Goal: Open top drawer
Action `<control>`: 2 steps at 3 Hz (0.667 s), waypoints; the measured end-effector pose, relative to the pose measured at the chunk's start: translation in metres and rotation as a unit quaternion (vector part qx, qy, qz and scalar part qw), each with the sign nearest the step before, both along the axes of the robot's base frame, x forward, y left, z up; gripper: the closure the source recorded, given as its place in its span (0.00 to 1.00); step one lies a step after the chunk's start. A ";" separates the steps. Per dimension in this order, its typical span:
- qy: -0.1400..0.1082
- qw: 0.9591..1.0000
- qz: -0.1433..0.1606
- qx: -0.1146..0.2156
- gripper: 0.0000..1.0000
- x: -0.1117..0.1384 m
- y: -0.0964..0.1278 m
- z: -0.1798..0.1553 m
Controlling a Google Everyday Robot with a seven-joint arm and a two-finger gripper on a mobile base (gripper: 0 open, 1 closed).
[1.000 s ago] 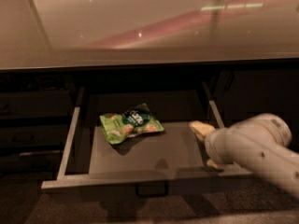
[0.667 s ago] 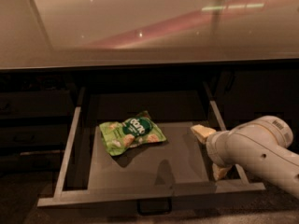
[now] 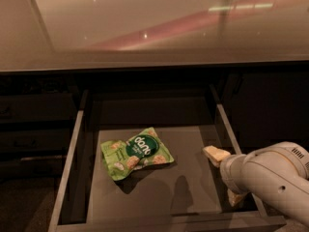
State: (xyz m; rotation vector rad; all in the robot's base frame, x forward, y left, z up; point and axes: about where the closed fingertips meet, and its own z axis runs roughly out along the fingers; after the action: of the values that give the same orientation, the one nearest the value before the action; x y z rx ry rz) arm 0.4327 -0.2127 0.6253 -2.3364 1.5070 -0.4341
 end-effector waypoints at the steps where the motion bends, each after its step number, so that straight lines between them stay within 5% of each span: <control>1: -0.041 0.999 -0.015 0.010 0.00 0.015 -0.005 0.053; 2: -0.106 0.994 -0.011 0.020 0.00 0.012 0.002 0.120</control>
Offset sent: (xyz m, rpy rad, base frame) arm 0.0013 0.0072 0.2140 0.0656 -0.3991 -0.0114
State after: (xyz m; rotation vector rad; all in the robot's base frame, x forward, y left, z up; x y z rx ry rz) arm 0.4451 -0.2106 0.7457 -2.1688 1.4294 -0.6302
